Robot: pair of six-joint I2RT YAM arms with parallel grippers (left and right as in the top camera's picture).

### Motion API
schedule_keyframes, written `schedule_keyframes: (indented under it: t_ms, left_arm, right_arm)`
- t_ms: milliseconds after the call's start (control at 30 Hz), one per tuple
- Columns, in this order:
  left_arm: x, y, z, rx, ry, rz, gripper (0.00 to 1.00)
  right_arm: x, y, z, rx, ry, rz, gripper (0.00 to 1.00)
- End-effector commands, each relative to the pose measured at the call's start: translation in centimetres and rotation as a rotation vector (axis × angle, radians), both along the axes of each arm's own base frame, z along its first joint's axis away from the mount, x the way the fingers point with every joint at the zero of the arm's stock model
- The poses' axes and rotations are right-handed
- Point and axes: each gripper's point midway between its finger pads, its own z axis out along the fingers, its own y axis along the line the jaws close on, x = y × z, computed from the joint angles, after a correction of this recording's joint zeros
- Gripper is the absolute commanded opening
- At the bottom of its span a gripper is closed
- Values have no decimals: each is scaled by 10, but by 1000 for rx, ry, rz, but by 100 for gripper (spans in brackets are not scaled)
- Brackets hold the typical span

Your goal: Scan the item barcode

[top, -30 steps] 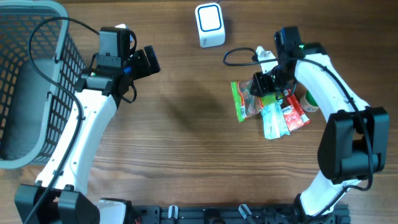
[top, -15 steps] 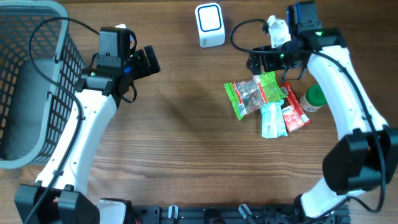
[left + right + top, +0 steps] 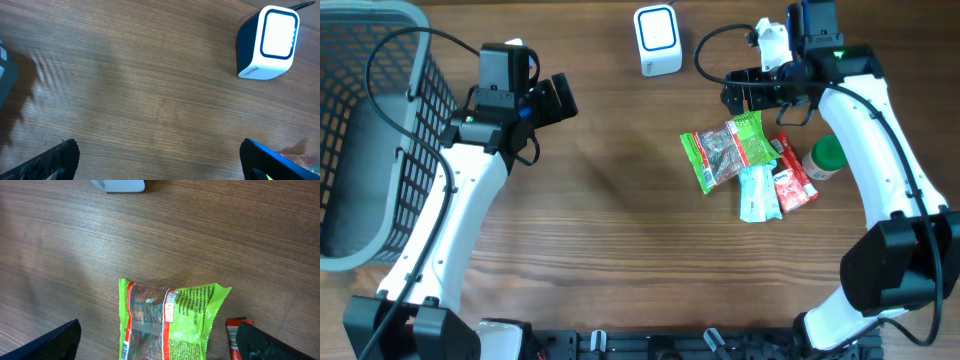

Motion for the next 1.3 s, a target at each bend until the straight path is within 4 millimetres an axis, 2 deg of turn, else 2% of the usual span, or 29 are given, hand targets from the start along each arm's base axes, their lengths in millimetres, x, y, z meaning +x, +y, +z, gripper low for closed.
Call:
schedule_keyframes:
  t_ms: [0,133,200,300,400,433,467,533,600,700,733,833,933,1033,1167,1267]
  left_arm:
    - [2,3,0,18,-2,-1,100]
    - [2,3,0,18,-2,-1,100]
    - [2,3,0,18,-2,-1,100]
    - [2,3,0,18,-2,-1,100]
    - [2,3,0,18,-2,-1,100]
    - [2,3,0,18,-2,-1,100]
    - [2,3,0,17,-3,-1,100]
    - [2,3,0,18,-2,-1,100]
    - [2,3,0,18,-2,-1,100]
    - [2,3,0,17,-3,-1,100]
    - [2,3,0,18,-2,-1,100]
    - [2,3,0,18,-2,-1,100]
    - [2,3,0,18,-2,-1,100]
    - [2,3,0,18,-2,-1,100]
    - [2,3,0,18,-2,-1,100]
    - [2,3,0,17,-3,-1,100]
  right_arm:
    - [5,-3,8,-4,-24,-18,100]
    - [5,-3,6,-5,-21,-18,100]
    - [3,-3,17,-2,-45,-18,100]
    - [-5,-4,54,9,-133,-19,100]
    - [-23,-6,109,27,-270,-19,100]
    - [-32,-8,130,34,-322,-19,100]
    - [-47,-9,158,43,-398,-19,100]
    - [-69,-12,193,56,-493,-20,100]
    - [-103,-16,235,72,-619,-20,100]
    - [-146,-21,277,83,-765,-14,100]
    - [-169,-24,294,93,-829,-15,100]
    - [-216,-32,320,79,-960,-11,100]
    - [-256,-36,331,51,-1065,22,100]
    - [-297,-41,321,8,-1160,47,100]
    - [-322,-49,293,-24,-1263,20,100]
    - [-322,-52,273,-24,-1350,-19,100]
